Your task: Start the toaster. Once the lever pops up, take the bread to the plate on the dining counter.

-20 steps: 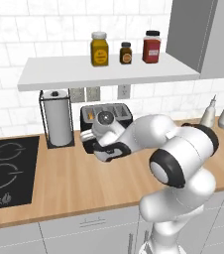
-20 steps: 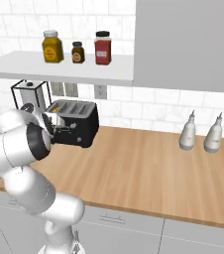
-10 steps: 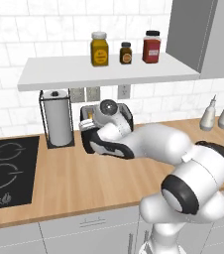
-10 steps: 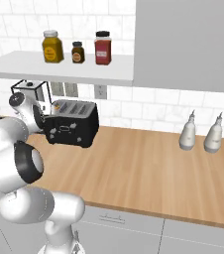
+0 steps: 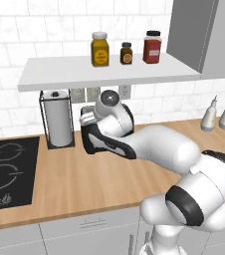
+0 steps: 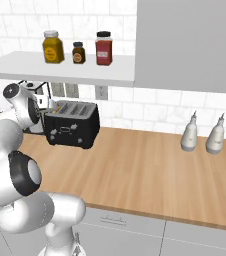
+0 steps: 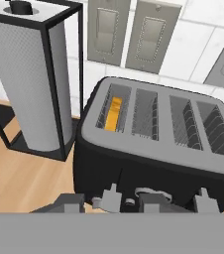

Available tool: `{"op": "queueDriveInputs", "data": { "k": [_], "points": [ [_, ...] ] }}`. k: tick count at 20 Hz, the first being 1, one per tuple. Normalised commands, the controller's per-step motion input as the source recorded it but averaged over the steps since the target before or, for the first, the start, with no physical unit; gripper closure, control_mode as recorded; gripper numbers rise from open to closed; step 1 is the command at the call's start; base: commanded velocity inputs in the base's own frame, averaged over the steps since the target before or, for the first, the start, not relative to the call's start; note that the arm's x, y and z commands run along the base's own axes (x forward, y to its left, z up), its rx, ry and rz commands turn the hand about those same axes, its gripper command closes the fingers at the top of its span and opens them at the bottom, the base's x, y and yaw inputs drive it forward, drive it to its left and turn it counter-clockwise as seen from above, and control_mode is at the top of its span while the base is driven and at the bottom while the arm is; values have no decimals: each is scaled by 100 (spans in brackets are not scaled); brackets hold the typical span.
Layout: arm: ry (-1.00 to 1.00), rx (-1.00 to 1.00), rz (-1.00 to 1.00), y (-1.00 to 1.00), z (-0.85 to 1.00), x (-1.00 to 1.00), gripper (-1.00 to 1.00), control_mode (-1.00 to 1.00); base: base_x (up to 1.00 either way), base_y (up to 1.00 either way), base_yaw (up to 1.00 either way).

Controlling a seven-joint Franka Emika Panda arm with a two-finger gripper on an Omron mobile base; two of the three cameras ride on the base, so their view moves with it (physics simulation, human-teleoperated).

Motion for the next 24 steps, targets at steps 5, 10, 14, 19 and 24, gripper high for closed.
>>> {"op": "queueDriveInputs", "data": {
  "k": [5,10,14,19,24],
  "points": [
    [0,0,0,0,10,-12,-100,-100,0,0,0],
    [0,0,0,0,0,-3,-100,-100,0,0,0],
    [0,0,0,0,0,0,-100,-100,0,0,0],
    [0,0,0,0,0,0,-100,-100,0,0,0],
    [0,0,0,0,0,0,-100,-100,0,0,0]
  ]
}}
